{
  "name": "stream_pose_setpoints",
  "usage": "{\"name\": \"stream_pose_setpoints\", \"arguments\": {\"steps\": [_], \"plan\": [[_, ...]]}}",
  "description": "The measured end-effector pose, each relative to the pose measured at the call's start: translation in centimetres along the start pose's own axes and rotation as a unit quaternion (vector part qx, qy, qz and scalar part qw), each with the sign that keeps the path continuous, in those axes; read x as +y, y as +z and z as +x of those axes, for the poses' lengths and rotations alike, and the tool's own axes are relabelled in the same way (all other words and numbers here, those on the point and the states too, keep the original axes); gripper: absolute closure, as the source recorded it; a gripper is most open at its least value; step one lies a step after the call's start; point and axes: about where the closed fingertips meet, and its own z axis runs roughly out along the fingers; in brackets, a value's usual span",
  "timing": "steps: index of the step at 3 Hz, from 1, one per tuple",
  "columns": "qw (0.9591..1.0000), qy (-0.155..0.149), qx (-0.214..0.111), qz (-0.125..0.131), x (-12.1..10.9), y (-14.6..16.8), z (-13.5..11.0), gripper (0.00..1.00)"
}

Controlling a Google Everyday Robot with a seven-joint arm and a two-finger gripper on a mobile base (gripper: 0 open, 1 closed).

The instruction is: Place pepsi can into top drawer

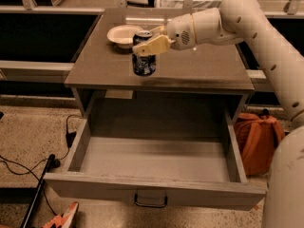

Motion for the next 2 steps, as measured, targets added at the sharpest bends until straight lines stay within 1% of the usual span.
{"name": "stream_pose_setpoints", "arguments": {"steps": [1,2], "plan": [[1.0,-0.005,0.004,0.007,-0.6,0.2,1.0,1.0],[0.9984,-0.047,0.01,0.029,0.7,-0.9,2.1,1.0]]}}
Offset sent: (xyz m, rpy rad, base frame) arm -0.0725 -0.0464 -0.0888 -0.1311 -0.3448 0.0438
